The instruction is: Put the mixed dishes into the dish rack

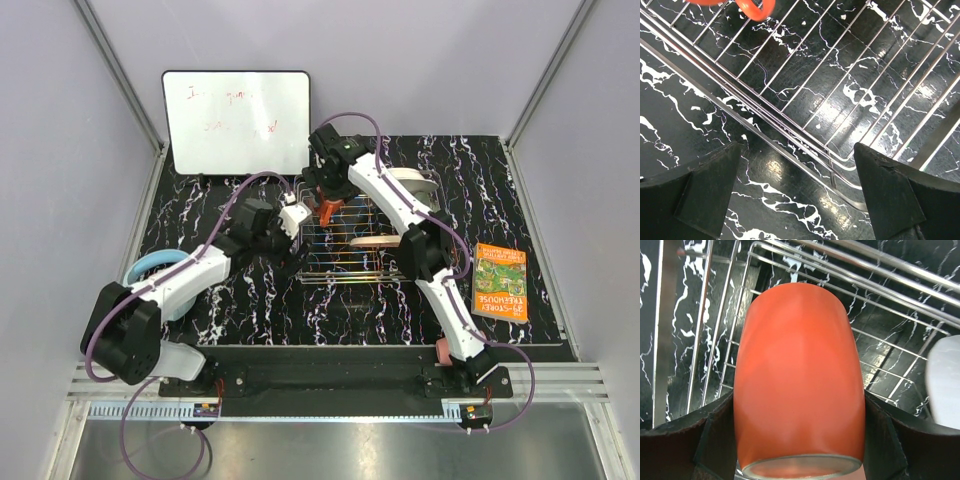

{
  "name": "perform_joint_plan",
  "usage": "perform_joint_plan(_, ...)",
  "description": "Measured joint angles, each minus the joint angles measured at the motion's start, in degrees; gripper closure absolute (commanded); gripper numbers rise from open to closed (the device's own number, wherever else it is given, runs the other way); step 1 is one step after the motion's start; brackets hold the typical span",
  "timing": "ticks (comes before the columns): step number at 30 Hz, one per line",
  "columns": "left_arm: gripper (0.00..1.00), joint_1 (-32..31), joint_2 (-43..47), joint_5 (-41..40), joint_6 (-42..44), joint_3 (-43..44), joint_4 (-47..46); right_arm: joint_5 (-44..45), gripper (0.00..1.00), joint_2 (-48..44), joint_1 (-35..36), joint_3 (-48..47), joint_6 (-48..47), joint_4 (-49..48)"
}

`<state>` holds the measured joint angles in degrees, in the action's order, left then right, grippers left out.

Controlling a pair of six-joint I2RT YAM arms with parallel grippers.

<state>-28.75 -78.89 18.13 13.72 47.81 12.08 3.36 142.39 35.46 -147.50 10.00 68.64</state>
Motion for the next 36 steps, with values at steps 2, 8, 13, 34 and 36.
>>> perform_joint_plan(2, 0.01, 0.0, 0.8, 0.1, 0.1, -0.2, 0.4, -0.9, 1.00, 0.0, 0.0, 0.6, -0.3, 0.0)
perform_joint_plan(8, 0.01, 0.0, 4.3, 0.0, 1.6, -0.6, 3.0, -3.0, 1.00, 0.1, 0.0, 1.9, -1.2, 0.2)
perform_joint_plan(13, 0.01, 0.0, 7.1, -0.3, 1.9, -0.6, 5.4, -3.8, 1.00, 0.4, 0.0, 1.9, -1.3, 0.2)
perform_joint_plan(34, 0.01, 1.7, 7.4, -1.5, 1.7, -0.6, 5.4, -0.9, 0.00, 4.3, 1.3, -1.1, -2.3, -2.4)
perform_joint_plan(36, 0.01, 1.9, 7.4, -1.5, 1.7, -0.6, 5.3, -0.5, 0.00, 4.5, 1.6, -1.1, -2.5, -2.9)
